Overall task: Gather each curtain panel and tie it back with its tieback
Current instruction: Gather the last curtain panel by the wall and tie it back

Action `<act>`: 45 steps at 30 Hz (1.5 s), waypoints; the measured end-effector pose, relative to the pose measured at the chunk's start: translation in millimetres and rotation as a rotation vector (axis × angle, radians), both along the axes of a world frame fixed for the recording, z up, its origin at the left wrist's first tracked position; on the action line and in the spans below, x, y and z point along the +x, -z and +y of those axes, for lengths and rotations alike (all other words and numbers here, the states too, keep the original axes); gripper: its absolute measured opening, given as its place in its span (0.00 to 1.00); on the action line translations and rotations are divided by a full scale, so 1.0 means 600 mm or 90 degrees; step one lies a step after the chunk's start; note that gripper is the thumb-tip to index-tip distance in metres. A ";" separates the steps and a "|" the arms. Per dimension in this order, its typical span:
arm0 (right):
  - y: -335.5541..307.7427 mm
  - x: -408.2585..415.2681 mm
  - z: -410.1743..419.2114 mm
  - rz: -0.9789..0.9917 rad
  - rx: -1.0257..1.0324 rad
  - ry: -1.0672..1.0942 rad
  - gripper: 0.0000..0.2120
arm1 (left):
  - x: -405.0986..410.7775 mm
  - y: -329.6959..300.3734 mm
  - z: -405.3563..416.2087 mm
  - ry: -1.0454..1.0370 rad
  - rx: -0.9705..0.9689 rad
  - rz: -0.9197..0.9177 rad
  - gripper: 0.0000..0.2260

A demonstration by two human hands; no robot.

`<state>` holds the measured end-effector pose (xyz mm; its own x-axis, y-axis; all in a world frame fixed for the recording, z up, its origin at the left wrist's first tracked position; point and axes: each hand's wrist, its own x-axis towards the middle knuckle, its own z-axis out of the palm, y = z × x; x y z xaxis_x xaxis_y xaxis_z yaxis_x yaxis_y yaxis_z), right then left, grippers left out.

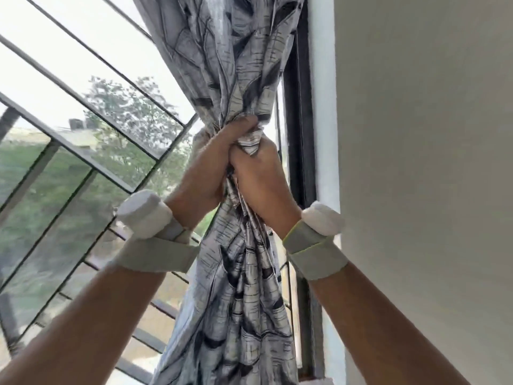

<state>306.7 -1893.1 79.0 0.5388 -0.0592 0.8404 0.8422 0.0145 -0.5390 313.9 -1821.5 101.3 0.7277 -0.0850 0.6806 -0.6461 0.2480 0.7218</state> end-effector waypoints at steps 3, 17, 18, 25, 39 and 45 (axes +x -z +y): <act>-0.004 0.022 -0.105 0.005 -0.009 -0.016 0.07 | 0.003 0.002 -0.108 -0.037 -0.039 -0.014 0.05; -0.003 0.099 -0.384 0.025 0.043 0.033 0.08 | 0.065 0.005 -0.391 -0.077 -0.076 -0.025 0.06; -0.002 0.099 -0.387 0.022 0.041 0.032 0.08 | 0.066 0.005 -0.394 -0.074 -0.073 -0.031 0.07; 0.003 0.102 -0.387 0.026 0.046 0.041 0.07 | 0.077 0.009 -0.396 -0.050 -0.092 -0.036 0.10; 0.000 0.128 -0.439 0.009 0.049 -0.035 0.06 | 0.098 0.005 -0.452 -0.102 -0.117 -0.067 0.10; -0.012 0.159 -0.571 0.016 0.052 -0.048 0.05 | 0.136 -0.006 -0.582 -0.108 -0.119 -0.127 0.06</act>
